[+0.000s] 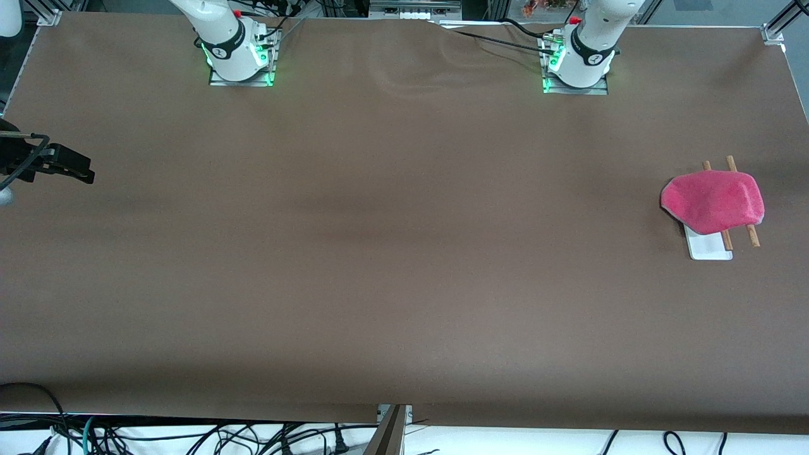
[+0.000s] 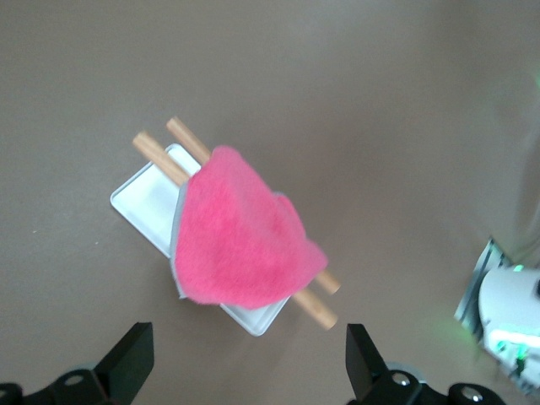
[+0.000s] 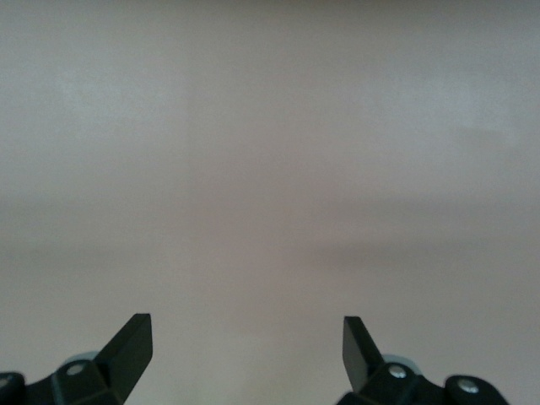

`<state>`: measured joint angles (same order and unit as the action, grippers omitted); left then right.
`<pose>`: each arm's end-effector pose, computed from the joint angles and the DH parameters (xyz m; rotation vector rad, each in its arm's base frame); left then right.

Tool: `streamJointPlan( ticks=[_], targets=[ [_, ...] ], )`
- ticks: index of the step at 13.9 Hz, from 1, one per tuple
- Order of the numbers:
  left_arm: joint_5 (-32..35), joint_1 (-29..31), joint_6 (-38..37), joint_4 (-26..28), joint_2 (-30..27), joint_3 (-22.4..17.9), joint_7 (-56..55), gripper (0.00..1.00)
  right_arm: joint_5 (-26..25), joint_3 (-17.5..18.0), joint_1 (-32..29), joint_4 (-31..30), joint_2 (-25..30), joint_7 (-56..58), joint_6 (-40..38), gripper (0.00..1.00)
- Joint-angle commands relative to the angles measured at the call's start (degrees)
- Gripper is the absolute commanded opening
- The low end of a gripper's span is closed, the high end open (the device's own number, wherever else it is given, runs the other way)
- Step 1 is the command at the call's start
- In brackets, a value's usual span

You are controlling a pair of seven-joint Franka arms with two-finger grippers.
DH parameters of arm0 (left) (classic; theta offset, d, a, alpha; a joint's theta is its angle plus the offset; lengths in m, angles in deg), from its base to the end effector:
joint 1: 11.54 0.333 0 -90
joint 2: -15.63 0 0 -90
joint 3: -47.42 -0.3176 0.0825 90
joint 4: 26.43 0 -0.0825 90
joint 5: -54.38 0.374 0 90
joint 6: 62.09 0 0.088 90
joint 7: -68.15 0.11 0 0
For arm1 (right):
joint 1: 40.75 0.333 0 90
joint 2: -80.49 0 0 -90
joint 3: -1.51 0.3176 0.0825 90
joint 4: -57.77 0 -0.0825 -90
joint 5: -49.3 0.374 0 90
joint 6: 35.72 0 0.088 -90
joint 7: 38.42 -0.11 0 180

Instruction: Pass towel and hang on rack

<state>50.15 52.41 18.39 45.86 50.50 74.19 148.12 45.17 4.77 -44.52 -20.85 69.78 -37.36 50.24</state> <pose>0.4848 0.4437 0.4114 2.4481 -0.9273 0.1168 0.5943 -0.0171 0.6020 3.0796 0.0092 -0.0915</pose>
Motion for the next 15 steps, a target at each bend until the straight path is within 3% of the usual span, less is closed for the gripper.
streamJointPlan(
  ticks=[1, 5, 11, 15],
  targets=[
    [0.53, -0.93, -2.86, 0.57, -4.45, 4.14, -13.91, 1.00, 0.88, 0.17, -0.28, -0.57, 0.78, 0.97, 0.18, 1.00],
    [0.45, -0.93, -4.09, 1.63, -7.53, 10.48, -27.55, 1.00, 0.88, 0.25, -0.19, -0.48, 0.78, 0.97, 0.26, 1.00],
    [1.14, -1.02, -3.40, 8.21, -20.26, 18.91, -56.36, 1.00, 0.97, 0.25, -0.19, -0.48, 0.78, 0.88, 0.35, 1.00],
    [4.04, -1.02, -0.15, 12.26, -24.49, 27.43, -73.78, 1.00, 0.97, 0.34, -0.10, -0.48, 0.78, 0.88, 0.44, 1.00]
  ],
)
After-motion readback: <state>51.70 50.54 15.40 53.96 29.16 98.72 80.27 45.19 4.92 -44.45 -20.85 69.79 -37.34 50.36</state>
